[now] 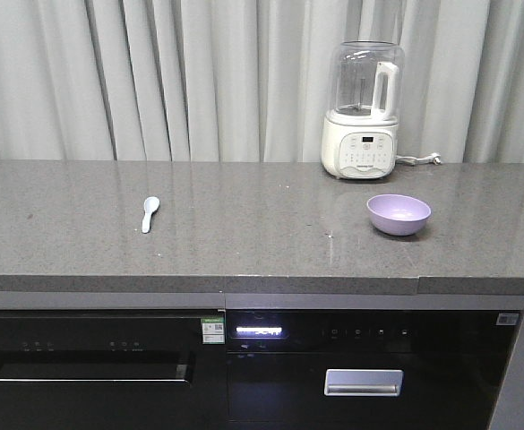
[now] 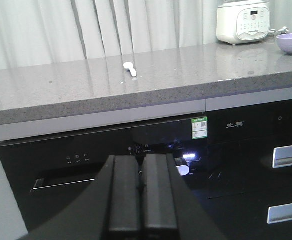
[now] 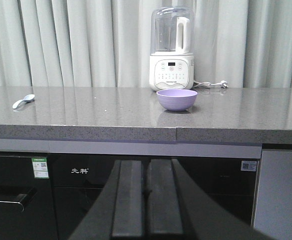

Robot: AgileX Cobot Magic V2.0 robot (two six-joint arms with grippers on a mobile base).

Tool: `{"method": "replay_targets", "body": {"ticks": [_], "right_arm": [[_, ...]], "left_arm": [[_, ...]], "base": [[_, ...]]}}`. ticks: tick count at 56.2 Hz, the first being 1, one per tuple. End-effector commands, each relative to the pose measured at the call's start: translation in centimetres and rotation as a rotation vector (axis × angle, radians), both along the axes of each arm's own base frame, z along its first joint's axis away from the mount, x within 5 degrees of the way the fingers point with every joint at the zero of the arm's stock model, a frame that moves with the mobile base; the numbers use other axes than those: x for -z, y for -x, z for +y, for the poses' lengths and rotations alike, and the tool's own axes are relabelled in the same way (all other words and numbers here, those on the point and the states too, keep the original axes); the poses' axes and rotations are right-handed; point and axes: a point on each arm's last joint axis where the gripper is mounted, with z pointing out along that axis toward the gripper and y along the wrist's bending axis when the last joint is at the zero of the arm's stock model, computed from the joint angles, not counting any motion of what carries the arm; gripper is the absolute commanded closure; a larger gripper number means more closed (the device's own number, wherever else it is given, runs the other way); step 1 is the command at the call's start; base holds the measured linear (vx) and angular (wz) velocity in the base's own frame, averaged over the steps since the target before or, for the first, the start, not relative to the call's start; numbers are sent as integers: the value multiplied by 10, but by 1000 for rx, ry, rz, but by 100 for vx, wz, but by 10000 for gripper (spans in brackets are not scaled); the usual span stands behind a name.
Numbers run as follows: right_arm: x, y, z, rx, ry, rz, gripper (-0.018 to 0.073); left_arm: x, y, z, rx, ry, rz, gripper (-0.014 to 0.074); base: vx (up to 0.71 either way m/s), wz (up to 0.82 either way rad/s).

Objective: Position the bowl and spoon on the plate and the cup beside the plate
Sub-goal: 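Drive the base toward the white spoon and lilac bowl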

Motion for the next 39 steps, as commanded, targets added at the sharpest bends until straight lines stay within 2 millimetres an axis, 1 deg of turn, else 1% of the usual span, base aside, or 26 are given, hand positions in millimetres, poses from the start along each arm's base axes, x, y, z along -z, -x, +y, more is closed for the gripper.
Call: {"method": "replay_targets", "body": {"ticks": [1, 39], "right_arm": [[-6, 1, 1, -9, 5, -83, 568], [-6, 1, 1, -9, 5, -83, 568]], "left_arm": [[-16, 2, 1, -6, 24, -107, 594], [-16, 2, 1, -6, 24, -107, 594]], "base": [[0, 0], [0, -1]]}}
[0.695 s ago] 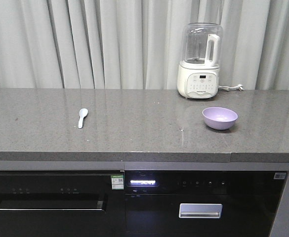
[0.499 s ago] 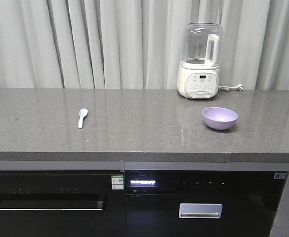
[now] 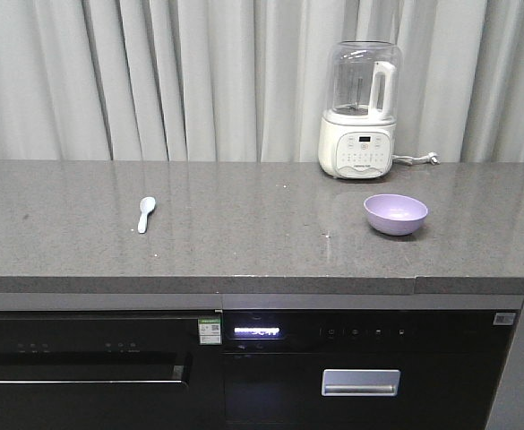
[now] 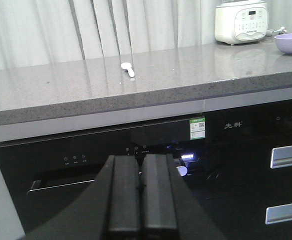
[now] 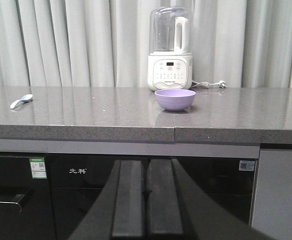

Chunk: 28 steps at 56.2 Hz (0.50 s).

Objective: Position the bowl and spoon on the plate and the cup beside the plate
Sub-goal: 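Drive the base toward the white spoon and lilac bowl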

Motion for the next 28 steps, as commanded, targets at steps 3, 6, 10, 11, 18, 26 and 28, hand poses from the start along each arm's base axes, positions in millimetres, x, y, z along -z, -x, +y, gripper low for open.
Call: {"method": "replay_targets", "body": {"ticks": [3, 6, 10, 11, 18, 26, 28], "right_arm": [[-6, 1, 1, -9, 5, -83, 568], [-6, 1, 1, -9, 5, -83, 568], [-6, 1, 1, -9, 5, -83, 568], [-6, 1, 1, -9, 5, -83, 568], [-6, 1, 1, -9, 5, -83, 568], [-6, 1, 1, -9, 5, -83, 568], [-6, 1, 1, -9, 5, -83, 568]], "left_arm": [[-16, 2, 1, -6, 24, -107, 594], [-16, 2, 1, -6, 24, -107, 594], [-16, 2, 1, -6, 24, -107, 594], [-16, 2, 1, -6, 24, -107, 594], [-16, 2, 1, -6, 24, -107, 594], [-16, 2, 1, -6, 24, -107, 594], [-16, 2, 1, -6, 24, -107, 594]], "base": [[2, -5], [4, -7], [6, -8], [7, -10], [11, -11], [17, -11], [20, -7]]}}
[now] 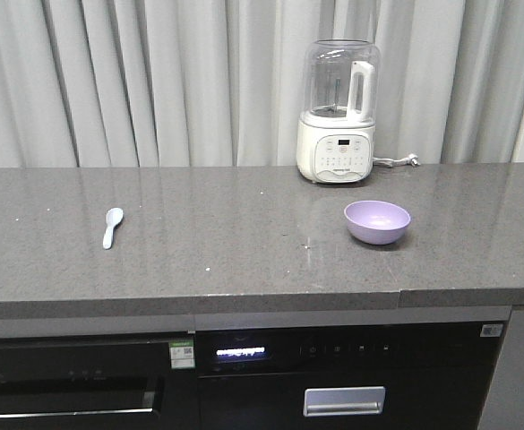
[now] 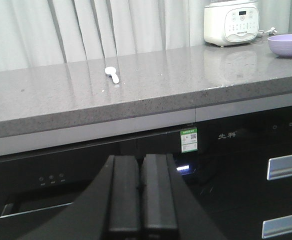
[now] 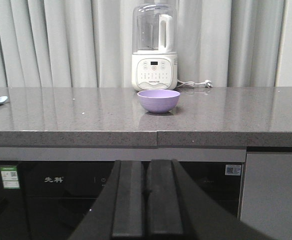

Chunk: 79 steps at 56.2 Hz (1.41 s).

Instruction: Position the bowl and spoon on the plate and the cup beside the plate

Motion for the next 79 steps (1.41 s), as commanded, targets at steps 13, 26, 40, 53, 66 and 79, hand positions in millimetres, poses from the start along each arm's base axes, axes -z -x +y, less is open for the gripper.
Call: {"method": "replay_targets", "body": {"ticks": [13, 26, 40, 53, 66, 79], "right_arm": [[-7, 1, 1, -9, 5, -84, 568], [-7, 1, 1, -9, 5, -84, 568], [-7, 1, 1, -9, 5, -84, 568], [-7, 1, 1, -9, 5, -84, 568], [-7, 1, 1, -9, 5, -84, 568], [-7, 1, 1, -9, 5, -84, 568]], "left_arm": [[-16, 2, 1, -6, 24, -107, 594], [-16, 2, 1, -6, 24, -107, 594], [-16, 2, 1, -6, 24, -107, 594], [-16, 2, 1, -6, 24, -107, 594], [-16, 2, 1, -6, 24, -107, 594], [-16, 2, 1, -6, 24, -107, 594]], "base": [[23, -14], [28, -15], [31, 2], [36, 20], [35, 17], [27, 4]]}}
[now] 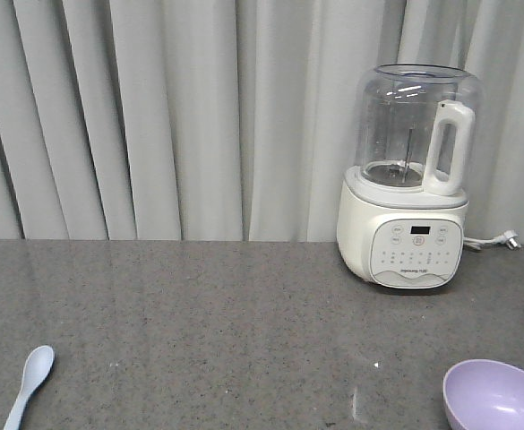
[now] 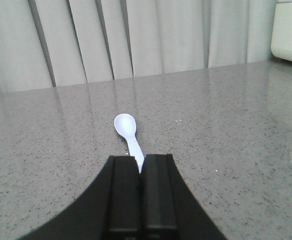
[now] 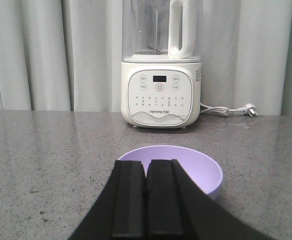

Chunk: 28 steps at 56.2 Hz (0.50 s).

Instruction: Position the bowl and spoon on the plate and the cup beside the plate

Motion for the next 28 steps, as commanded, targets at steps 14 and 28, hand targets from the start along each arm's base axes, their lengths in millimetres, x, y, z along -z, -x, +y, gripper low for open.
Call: {"method": "replay_targets", "body": {"ticks": [14, 28], "right_arm": [[-7, 1, 1, -9, 5, -84, 568], [-7, 1, 1, -9, 5, -84, 568]], "left_arm": [[-16, 2, 1, -6, 24, -107, 594], [-16, 2, 1, -6, 24, -107, 594]], "base": [[13, -2], [3, -1]]}}
